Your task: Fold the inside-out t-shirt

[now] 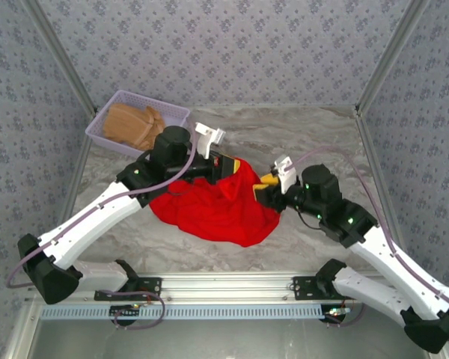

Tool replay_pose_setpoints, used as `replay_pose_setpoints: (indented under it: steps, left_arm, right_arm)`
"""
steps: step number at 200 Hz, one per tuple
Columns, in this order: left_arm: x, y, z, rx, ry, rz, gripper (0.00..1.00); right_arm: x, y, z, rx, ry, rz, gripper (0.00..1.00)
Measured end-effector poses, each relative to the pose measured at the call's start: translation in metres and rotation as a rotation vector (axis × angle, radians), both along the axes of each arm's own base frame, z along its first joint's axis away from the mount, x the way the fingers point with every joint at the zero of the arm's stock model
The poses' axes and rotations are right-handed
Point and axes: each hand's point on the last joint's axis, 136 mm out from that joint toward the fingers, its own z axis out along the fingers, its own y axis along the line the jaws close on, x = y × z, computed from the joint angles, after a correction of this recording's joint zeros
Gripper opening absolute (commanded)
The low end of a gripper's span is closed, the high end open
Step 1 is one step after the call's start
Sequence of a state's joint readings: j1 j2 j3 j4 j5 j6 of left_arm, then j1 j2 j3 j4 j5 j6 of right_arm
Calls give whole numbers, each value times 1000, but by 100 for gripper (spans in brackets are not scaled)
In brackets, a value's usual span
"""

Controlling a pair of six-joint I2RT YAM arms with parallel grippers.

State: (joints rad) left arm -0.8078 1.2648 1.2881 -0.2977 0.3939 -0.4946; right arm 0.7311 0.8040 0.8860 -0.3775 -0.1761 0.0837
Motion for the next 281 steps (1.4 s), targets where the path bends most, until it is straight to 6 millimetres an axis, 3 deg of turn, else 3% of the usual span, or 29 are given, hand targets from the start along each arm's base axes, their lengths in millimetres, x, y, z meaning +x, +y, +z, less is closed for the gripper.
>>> replay_pose_setpoints:
  steps: [27,68,75,92,100,132,157,181,205,239,281]
  left_arm:
    - [-2,-2,-3,13,23,8,0]
    - [-3,-2,-4,12,43,14,0]
    - [-3,-2,-4,11,46,14,0]
    - [-4,-3,-4,8,50,11,0]
    - [-4,-3,-4,9,50,11,0]
    - [4,1,-1,-4,47,41,0]
    - [29,14,3,-35,62,120,14]
    - [55,22,-7,-30,82,189,29]
    - [62,19,-22,-5,111,198,44]
    - [53,25,-19,5,67,176,60]
    - [12,39,-31,1,-3,47,62]
  right_arm:
    - [-17,27,-2,32,-18,120,43]
    - [13,48,-18,21,-14,70,47]
    - [18,50,-19,20,-15,57,43]
    - [27,55,-21,34,-13,40,10]
    - [29,56,-22,42,-13,39,0]
    - [28,52,-18,130,17,92,0]
    - [14,40,-6,269,36,171,0]
    - [10,29,10,385,43,221,0]
    - [9,24,17,455,65,247,0]
    - [19,18,19,524,102,235,0]
    - [25,11,23,566,132,239,0]
